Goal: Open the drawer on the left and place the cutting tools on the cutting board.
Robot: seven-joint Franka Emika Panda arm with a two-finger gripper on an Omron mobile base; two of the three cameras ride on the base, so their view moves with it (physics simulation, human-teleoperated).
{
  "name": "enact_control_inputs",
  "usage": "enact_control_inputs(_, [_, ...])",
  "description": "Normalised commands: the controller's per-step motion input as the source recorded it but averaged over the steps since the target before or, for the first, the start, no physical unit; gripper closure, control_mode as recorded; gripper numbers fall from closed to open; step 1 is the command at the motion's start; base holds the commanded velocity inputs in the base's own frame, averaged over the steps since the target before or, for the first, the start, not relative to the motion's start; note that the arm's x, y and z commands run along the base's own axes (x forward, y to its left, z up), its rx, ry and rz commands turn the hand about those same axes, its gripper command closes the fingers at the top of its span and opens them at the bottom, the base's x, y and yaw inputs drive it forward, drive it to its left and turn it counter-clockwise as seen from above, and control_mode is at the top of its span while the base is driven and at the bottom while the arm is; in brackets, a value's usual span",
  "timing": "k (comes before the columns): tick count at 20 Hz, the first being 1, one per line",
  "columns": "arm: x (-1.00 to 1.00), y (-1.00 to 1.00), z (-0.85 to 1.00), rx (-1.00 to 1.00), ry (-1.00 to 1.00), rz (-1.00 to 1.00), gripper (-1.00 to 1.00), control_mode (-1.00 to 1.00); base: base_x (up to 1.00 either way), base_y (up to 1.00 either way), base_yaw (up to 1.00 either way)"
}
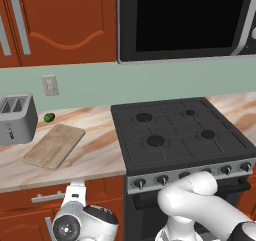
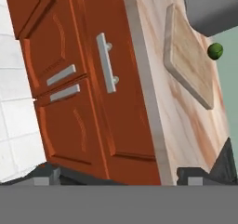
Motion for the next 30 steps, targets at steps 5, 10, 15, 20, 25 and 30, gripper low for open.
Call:
enact_control_inputs(5, [0.08, 0.84, -0.07, -0.09, -0.31, 0.00, -1.00, -1.00, 0.00, 0.00, 0.00])
enact_control_inputs(10, [0.12, 0.49, -0.08, -0.05, -0.20, 0.00, -1.00, -1.00, 0.00, 0.00, 0.00])
enact_control_inputs(15, [0.40, 0.14, -0.19, -0.02, -0.02, -0.03, -1.00, -1.00, 0.00, 0.00, 0.00])
enact_control_inputs(20, [0.42, 0.02, -0.29, -0.04, 0.00, -0.05, -1.00, -1.00, 0.00, 0.00, 0.00])
enact_control_inputs(25, [0.27, 0.00, -0.47, -0.09, 0.00, -0.03, -1.00, -1.00, 0.00, 0.00, 0.00])
enact_control_inputs(30, [0.15, 0.03, -0.52, -0.11, -0.01, -0.01, -1.00, -1.00, 0.00, 0.00, 0.00])
